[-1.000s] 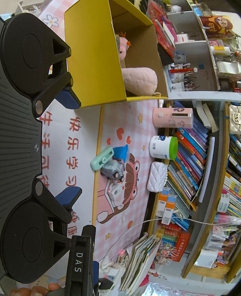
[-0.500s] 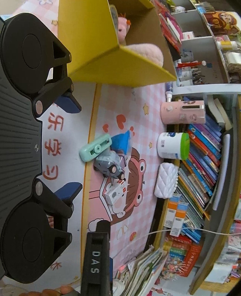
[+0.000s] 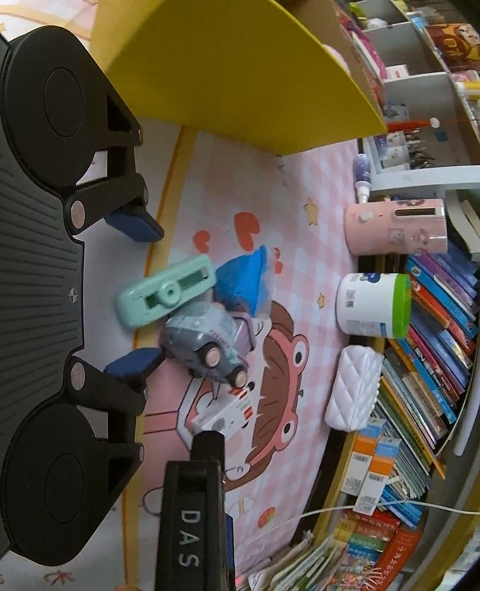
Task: Organize objects
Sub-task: 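Close the left gripper on the mint-green clip while the right gripper closes on the white box, then lift the green clip with the left gripper while the right gripper lifts the white box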
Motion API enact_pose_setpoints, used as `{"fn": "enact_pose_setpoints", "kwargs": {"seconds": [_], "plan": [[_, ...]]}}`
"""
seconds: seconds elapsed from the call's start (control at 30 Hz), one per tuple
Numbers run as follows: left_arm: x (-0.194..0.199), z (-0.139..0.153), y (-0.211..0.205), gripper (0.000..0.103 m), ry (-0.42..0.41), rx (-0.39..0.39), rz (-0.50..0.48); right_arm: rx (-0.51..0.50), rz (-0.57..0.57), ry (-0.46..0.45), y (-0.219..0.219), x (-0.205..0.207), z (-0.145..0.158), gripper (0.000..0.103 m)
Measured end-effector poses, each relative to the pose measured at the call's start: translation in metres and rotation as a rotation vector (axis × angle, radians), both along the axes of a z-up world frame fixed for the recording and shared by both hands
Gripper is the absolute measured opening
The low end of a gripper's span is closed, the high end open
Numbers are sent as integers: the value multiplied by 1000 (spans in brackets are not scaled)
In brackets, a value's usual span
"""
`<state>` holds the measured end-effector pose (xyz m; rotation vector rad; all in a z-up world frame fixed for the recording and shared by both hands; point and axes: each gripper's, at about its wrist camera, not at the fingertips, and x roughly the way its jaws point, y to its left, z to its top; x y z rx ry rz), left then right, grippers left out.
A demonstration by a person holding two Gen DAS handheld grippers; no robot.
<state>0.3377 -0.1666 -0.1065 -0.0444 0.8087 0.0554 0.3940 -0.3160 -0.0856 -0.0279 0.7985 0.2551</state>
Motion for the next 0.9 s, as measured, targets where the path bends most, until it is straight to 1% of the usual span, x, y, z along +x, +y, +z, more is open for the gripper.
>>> {"fn": "enact_pose_setpoints", "kwargs": {"seconds": [0.03, 0.1, 0.13, 0.17, 0.2, 0.3, 0.43, 0.5, 0.53, 0.57, 0.6, 0.63, 0.7, 0.9], "plan": [[1, 0, 0, 55, -2, 3, 1, 3, 8, 6, 1, 3, -2, 84], [2, 0, 2, 39, -8, 17, 3, 5, 26, 17, 4, 8, -5, 84], [2, 0, 4, 36, -9, 24, 4, 4, 35, 21, 6, 10, -7, 84], [2, 1, 6, 27, -7, 26, 6, 1, 42, 25, 7, 12, -9, 84], [1, 1, 10, 23, -4, 27, 9, 1, 47, 30, 9, 14, -11, 84], [-1, 5, 22, 23, 19, -14, 30, 16, 61, 50, 14, 23, -17, 80], [-15, 15, 29, 23, 4, -42, 28, 27, 78, 71, 20, 32, -24, 71], [-23, 22, 30, 23, -12, -59, 19, 20, 79, 58, 22, 35, -26, 68], [-26, 25, 31, 23, -18, -68, 14, 12, 80, 51, 23, 36, -26, 61], [-29, 29, 31, 23, -24, -74, 8, 4, 82, 43, 23, 36, -27, 58], [-32, 32, 30, 23, -30, -77, 2, -11, 84, 34, 25, 37, -27, 49], [-34, 34, 30, 23, -35, -80, -1, -26, 86, 27, 25, 38, -27, 38], [-38, 39, 29, 23, -43, -90, -6, -38, 88, 18, 25, 39, -26, 28], [-44, 47, 30, 23, -64, -101, -10, 17, 48, 65, 14, 36, -21, 28]]}}
